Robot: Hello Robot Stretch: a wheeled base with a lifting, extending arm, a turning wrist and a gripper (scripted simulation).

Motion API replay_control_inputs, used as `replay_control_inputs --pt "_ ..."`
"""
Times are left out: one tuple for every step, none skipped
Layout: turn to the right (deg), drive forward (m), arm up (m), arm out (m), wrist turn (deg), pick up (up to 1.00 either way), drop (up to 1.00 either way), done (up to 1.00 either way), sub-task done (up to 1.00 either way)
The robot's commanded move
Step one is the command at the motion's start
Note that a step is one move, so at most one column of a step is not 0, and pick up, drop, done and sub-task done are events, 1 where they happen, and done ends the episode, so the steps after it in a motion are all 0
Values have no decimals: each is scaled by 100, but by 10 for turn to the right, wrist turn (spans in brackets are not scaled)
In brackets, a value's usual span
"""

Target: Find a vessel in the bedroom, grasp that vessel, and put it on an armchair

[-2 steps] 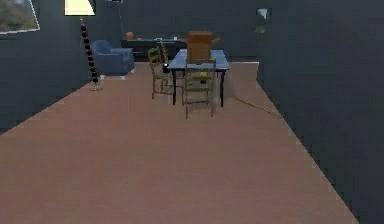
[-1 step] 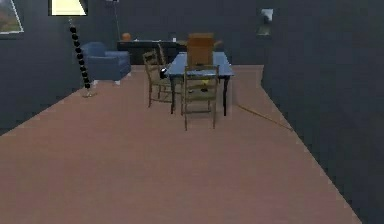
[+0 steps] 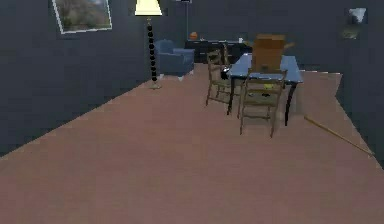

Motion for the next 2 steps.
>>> replay_control_inputs --pt "0 100 0 0 0 0 0 0 0" --pt "0 100 0 0 0 0 0 0 0"
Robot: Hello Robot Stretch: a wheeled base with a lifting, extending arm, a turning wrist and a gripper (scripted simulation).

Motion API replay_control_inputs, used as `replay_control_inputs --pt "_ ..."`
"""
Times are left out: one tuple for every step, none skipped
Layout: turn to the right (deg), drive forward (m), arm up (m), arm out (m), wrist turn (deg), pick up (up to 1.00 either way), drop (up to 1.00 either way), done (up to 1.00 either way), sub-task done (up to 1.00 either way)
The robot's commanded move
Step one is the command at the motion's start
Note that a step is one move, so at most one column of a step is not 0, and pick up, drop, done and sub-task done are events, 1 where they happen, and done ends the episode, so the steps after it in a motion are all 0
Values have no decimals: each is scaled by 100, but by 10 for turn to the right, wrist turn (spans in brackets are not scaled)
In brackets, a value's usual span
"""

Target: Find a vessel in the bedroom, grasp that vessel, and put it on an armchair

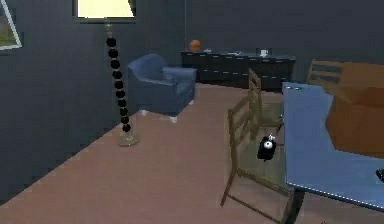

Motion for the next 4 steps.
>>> replay_control_inputs --pt "0 100 0 0 0 0 0 0 0" --pt "-90 0 0 0 0 0 0 0 0" --pt "0 35 0 0 0 0 0 0 0" --pt "270 0 0 0 0 0 0 0 0"
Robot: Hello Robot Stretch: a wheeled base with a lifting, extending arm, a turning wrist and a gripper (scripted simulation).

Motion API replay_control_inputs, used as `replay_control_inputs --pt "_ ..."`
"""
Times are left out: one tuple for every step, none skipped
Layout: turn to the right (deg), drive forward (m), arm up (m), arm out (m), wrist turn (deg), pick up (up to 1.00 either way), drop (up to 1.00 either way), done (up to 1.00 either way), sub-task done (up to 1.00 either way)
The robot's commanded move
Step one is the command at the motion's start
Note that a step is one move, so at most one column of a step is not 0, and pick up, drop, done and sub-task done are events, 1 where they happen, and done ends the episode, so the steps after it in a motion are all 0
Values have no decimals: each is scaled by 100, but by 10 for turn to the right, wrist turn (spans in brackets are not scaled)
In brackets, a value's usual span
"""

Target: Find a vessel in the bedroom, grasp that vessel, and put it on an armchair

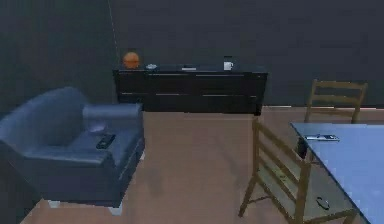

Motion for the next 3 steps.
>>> replay_control_inputs --pt "0 100 0 0 0 0 0 0 0" --pt "60 0 0 0 0 0 0 0 0" --pt "0 20 0 0 0 0 0 0 0"
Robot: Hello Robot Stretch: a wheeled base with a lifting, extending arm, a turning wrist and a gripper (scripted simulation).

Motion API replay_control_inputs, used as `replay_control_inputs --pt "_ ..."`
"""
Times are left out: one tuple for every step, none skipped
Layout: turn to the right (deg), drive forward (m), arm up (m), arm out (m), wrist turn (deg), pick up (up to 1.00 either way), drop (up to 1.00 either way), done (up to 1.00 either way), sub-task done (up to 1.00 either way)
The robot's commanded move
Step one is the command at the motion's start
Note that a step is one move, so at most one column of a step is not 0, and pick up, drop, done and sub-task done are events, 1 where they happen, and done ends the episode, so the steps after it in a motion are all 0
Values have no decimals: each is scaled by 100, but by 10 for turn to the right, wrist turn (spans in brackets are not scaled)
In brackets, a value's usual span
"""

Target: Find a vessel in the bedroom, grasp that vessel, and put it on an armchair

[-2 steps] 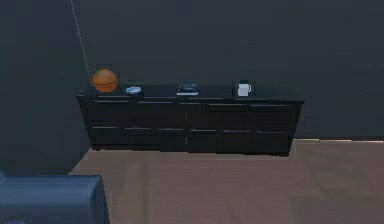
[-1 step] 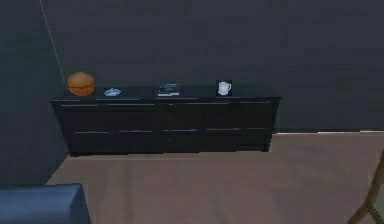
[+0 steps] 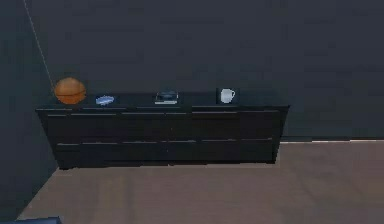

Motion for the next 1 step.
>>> replay_control_inputs --pt "0 100 0 0 0 0 0 0 0"
